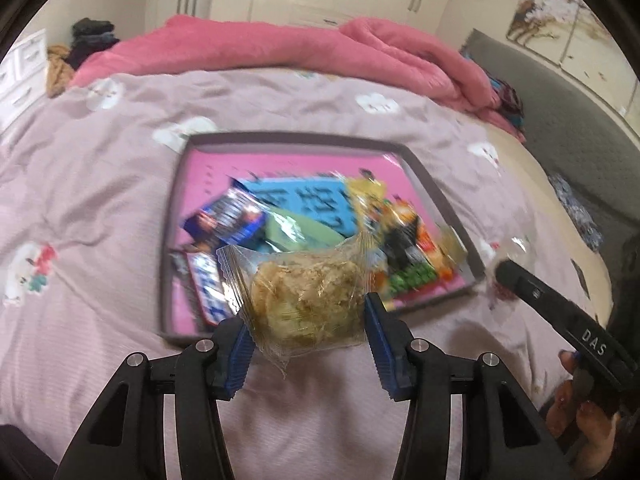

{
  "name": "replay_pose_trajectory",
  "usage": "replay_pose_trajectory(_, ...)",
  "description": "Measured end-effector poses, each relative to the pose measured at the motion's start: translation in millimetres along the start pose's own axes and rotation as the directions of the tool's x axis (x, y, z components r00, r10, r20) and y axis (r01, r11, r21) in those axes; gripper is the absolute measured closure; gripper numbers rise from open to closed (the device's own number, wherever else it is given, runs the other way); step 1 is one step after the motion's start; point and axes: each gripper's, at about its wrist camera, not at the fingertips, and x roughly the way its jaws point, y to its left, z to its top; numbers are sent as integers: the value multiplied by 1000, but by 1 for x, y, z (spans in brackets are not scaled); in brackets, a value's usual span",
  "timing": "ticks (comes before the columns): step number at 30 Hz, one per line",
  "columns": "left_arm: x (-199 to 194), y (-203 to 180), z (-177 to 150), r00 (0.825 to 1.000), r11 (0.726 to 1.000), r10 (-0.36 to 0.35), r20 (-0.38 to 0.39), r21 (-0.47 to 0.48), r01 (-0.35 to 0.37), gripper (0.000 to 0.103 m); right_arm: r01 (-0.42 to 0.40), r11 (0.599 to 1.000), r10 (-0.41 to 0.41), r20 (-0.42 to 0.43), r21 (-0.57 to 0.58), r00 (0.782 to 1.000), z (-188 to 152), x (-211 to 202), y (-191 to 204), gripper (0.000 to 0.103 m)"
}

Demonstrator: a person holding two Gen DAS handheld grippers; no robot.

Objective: Organize snacks
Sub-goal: 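Place the cookie bag in the tray with left tool while right places its bag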

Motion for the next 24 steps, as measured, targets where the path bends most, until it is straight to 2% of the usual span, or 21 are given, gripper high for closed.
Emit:
replay_pose_trajectory(6,-1,25,10,1000,998,21,21,-58,-20,50,1,999,0,14,-45,1000,7,7,11,65)
replay_pose_trajectory(11,5,35,17,999,996,43,26,-76,-41,50,-32,994,34,18,-102,999,13,18,29,64)
replay_pose_trajectory(16,13,42,19,998,995,56,18,-86,-54,50,-81,984,79,-21,-157,997,12,36,51,65)
replay_pose_trajectory(24,26,43,21,998,994,69,3,-80,-68,50,-117,969,98,-95,-220,991,2,64,72,65)
